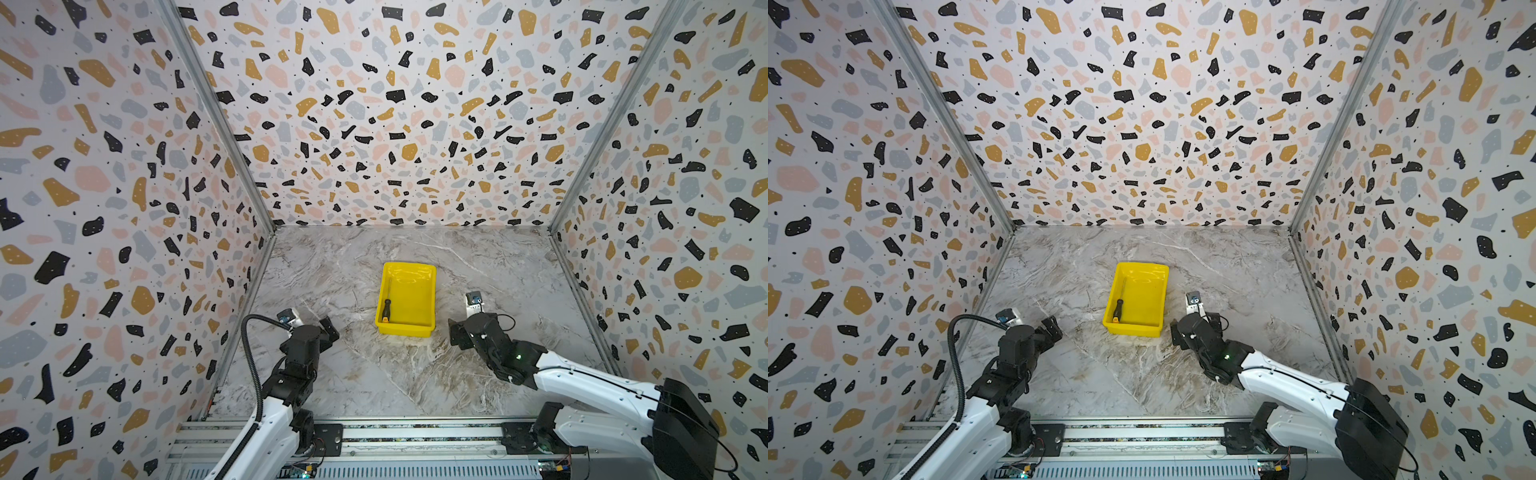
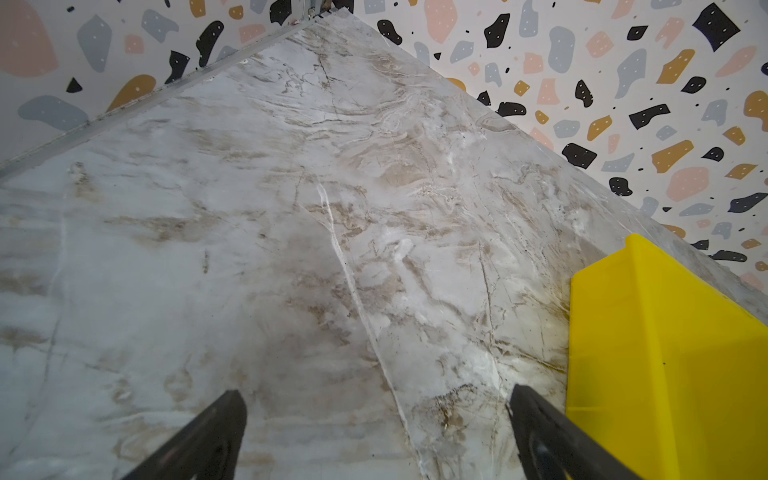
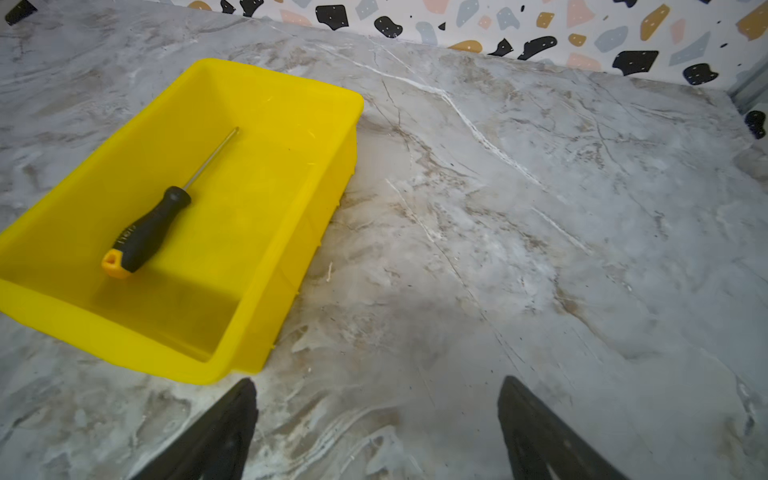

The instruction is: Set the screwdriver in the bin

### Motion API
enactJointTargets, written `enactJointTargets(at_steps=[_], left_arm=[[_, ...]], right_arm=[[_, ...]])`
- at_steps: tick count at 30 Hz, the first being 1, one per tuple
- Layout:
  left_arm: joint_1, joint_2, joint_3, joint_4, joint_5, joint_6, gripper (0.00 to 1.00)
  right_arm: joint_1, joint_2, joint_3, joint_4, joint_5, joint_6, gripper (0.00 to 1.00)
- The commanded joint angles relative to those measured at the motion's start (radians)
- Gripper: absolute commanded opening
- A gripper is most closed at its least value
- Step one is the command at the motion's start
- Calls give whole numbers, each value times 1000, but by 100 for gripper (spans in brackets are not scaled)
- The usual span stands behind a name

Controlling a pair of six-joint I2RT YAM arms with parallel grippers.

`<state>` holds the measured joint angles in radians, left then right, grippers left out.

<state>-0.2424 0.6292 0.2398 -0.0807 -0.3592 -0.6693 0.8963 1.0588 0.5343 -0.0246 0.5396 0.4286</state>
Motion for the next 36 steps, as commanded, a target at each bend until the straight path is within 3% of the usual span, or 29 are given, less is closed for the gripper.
enactJointTargets(at_steps=[1, 6, 9, 12, 16, 20, 25, 36], left_arm=[[3, 8, -13, 40, -11, -4, 100], [3, 9, -11, 36, -10, -4, 100], [2, 3, -13, 36, -10, -6, 100], [2, -2, -15, 36, -10, -6, 100], [2, -3, -14, 36, -9, -6, 100], [3, -3, -15, 36, -9, -5, 100], [3, -6, -16, 35, -9, -5, 100], [2, -6, -17, 39, -9, -6, 100]], right_arm=[[-1, -74, -25, 86, 55, -26, 96], [0, -105, -58, 185, 192, -155, 99], [-28, -92, -130, 420, 322, -374, 100], [-166, -56, -206, 691, 256, -555, 98], [-380, -7, -226, 774, 46, -550, 98], [-497, 93, -237, 879, -7, -524, 98], [-567, 203, -239, 954, -31, -494, 98], [-674, 290, -274, 1055, -123, -423, 98]])
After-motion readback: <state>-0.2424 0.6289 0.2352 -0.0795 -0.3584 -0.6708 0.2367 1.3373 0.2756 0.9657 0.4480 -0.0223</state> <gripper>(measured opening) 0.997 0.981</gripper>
